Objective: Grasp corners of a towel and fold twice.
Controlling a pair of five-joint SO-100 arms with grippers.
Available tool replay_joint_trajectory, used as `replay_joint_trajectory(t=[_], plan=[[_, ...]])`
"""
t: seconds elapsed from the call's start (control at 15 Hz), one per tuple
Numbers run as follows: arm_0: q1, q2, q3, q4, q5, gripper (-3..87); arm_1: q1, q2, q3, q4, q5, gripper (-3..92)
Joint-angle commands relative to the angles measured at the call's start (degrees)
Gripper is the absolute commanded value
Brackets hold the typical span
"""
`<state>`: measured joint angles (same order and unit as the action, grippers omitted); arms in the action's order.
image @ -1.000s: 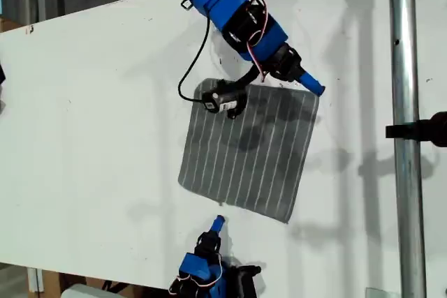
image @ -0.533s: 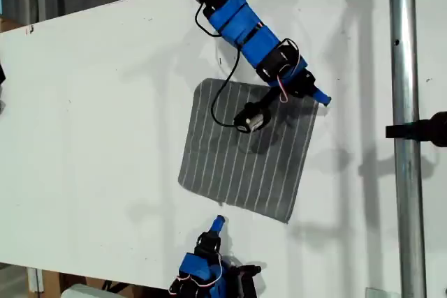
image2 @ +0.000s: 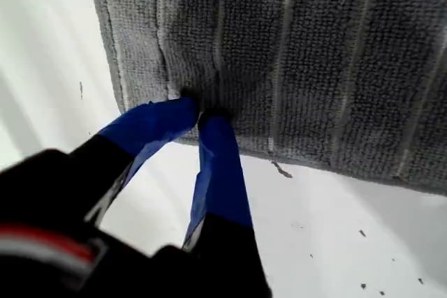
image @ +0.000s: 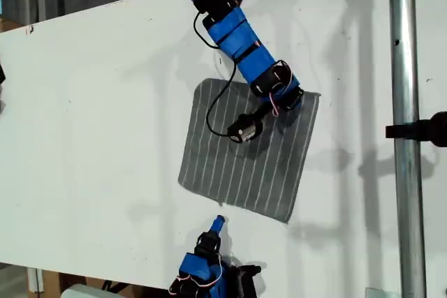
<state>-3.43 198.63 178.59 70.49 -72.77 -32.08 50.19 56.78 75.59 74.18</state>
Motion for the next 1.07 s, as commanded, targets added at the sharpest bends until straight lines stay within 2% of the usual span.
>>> replay_joint_trajectory(t=[0.0, 0.13, 0.6, 0.67, 0.8, 1.0], plan=[[-0.2, 0.2, 0.1, -0.9, -0.8, -2.7, 1.6, 5.7, -3.7, 1.0, -1.5, -0.2], [-0.3, 0.2, 0.1, -0.9, -0.6, -2.7, 2.4, 10.2, -3.7, 2.9, -2.5, -0.2], [-0.4, 0.2, 0.1, -0.9, -0.5, -2.7, -1.0, 26.7, -3.5, -1.3, -3.6, -0.2], [-0.3, 0.2, 0.1, -0.9, -0.6, -2.7, -2.5, 26.5, -3.5, -2.7, -4.4, 7.1], [-0.3, 0.2, 0.1, -0.9, -0.7, -2.7, -4.0, 25.8, -2.7, -3.1, -3.9, 37.4], [-0.2, 0.2, 0.1, -0.9, -0.7, -2.7, -3.6, 22.8, -3.6, 6.3, 0.3, 36.8]])
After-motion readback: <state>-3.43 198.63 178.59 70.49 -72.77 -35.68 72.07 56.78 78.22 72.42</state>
